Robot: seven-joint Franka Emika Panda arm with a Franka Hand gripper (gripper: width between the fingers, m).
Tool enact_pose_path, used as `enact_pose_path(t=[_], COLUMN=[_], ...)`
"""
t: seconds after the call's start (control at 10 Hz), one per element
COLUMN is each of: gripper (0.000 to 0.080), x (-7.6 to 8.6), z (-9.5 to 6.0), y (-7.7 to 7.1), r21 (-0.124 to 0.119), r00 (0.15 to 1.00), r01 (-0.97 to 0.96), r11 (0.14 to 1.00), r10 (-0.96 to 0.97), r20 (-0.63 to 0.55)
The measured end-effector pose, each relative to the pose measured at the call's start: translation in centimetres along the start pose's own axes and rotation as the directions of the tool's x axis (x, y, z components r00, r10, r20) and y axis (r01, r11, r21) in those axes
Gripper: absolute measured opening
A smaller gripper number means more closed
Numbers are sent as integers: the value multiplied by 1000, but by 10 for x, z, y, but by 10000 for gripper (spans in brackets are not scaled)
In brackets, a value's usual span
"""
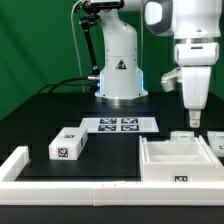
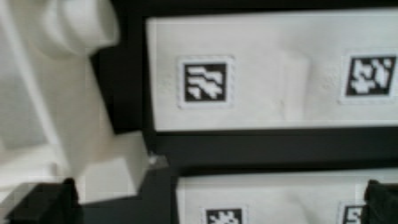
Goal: Assemble cabinet
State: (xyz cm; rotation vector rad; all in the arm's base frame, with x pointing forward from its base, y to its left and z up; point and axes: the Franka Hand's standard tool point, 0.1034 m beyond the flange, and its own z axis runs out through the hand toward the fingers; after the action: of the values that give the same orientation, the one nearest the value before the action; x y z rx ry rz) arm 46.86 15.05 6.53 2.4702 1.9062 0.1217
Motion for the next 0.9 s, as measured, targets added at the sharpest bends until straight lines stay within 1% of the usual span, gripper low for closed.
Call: enact_pose_path(t=[0.1, 0.2, 0.3, 0.4, 0.6, 0.7, 0.8, 0.9], gripper=[797, 797, 797, 797, 797, 797, 797, 797], x=[15, 26, 31, 34, 35, 35, 36, 40], z=[5, 14, 21, 25, 42, 47, 51, 54], y=[-8, -15, -18, -19, -29, -31, -31, -29], r21=[-5, 1, 11, 16, 46, 54, 60, 61], r00=[1000, 1000, 1000, 1000, 1000, 1000, 1000, 1000], r01=[-22, -5, 4, 8, 13, 12, 10, 12], r11=[1000, 1000, 1000, 1000, 999, 998, 998, 998], r10=[21, 5, -3, -7, -12, -11, -9, -10], r20=[-19, -28, -28, -29, -24, -21, -21, -24])
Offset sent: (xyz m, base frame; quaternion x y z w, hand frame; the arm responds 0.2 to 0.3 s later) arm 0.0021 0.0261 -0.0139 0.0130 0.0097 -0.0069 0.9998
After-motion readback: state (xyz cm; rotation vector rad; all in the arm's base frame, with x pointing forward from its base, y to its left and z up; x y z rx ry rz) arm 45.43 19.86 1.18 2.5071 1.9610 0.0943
